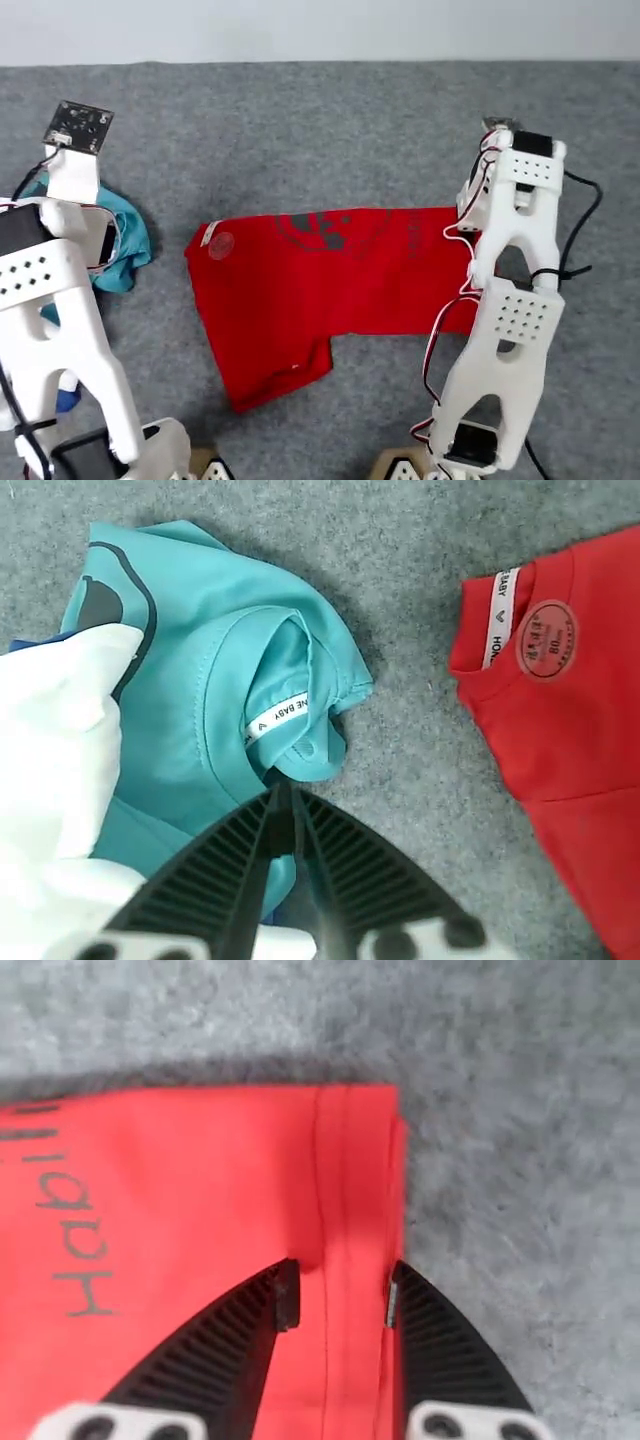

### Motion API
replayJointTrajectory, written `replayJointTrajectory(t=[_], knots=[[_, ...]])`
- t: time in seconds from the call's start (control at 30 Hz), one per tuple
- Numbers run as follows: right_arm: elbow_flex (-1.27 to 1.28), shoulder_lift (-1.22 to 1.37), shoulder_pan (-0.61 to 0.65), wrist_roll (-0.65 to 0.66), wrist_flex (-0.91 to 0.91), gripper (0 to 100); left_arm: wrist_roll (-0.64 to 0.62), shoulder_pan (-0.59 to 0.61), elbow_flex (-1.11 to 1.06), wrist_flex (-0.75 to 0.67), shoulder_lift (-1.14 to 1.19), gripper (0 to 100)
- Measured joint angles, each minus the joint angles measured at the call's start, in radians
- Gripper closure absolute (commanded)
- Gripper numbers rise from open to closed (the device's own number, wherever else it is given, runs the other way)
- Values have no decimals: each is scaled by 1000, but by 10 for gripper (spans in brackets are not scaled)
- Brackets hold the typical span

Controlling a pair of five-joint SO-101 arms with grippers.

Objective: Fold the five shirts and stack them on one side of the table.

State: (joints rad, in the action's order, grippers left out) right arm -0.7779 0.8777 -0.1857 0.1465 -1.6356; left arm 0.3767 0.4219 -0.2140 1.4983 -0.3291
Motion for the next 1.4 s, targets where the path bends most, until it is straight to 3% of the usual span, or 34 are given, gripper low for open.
replayJointTrajectory(t=[0.17, 1.03, 1.1, 1.27, 1.4], knots=[[0, 9, 0, 0, 6, 979, 0, 0, 0, 6, 0, 995], [-169, 95, 0, 100, 9, 987, 0, 0, 0, 28, 0, 995], [-196, 112, 0, 101, 12, 969, 0, 0, 0, 28, 0, 995], [-333, 117, 0, 121, -63, 805, 0, 0, 0, 28, 0, 995], [-480, 110, 0, 121, -118, 794, 0, 0, 0, 28, 0, 995]])
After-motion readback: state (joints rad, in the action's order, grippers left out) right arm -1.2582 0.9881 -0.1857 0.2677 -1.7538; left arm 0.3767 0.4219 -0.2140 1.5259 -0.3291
